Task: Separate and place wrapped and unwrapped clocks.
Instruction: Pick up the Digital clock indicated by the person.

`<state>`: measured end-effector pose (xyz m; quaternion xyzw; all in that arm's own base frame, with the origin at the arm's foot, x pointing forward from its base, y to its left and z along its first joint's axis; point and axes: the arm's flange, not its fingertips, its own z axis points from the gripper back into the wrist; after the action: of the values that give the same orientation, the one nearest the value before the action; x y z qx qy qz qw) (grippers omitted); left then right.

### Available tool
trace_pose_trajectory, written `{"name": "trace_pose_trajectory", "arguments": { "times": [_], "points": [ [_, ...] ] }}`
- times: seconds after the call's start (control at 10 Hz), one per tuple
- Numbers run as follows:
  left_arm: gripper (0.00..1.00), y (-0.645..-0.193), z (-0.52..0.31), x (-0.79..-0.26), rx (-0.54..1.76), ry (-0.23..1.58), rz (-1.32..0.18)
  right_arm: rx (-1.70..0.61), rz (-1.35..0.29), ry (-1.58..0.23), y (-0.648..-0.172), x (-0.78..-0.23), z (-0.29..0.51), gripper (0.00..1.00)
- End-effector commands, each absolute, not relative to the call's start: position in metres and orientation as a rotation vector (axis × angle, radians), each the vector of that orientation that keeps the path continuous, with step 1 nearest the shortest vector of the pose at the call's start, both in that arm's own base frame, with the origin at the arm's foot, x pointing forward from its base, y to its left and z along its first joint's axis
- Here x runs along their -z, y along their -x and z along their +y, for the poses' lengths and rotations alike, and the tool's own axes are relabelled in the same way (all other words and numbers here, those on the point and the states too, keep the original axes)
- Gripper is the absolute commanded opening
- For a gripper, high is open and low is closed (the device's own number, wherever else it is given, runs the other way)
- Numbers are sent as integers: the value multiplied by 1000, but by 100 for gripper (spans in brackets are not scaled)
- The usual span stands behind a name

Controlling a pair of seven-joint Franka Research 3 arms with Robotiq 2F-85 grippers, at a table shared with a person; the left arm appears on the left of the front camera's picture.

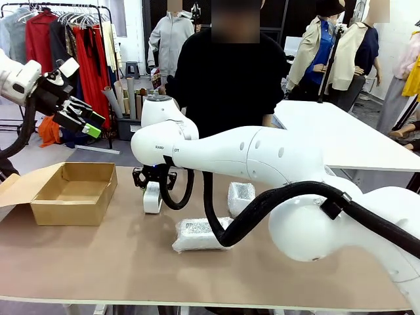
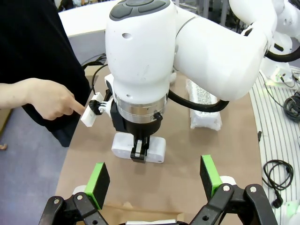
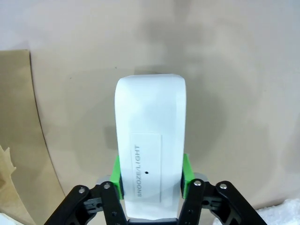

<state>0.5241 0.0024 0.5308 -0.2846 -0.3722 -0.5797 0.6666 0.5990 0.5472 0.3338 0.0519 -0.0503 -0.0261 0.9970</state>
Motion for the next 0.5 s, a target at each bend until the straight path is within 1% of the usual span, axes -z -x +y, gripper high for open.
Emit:
{"name": "trace_pose_trajectory", "arguments": {
  "times": [0.0, 0.4],
  "points": [
    [100, -523, 2, -532, 1307, 642, -841, 35, -67, -125, -622, -341, 564, 0],
    [100, -523, 2, -532, 1307, 642, -841, 28, -66, -130, -619, -346, 561, 0]
  ]
}}
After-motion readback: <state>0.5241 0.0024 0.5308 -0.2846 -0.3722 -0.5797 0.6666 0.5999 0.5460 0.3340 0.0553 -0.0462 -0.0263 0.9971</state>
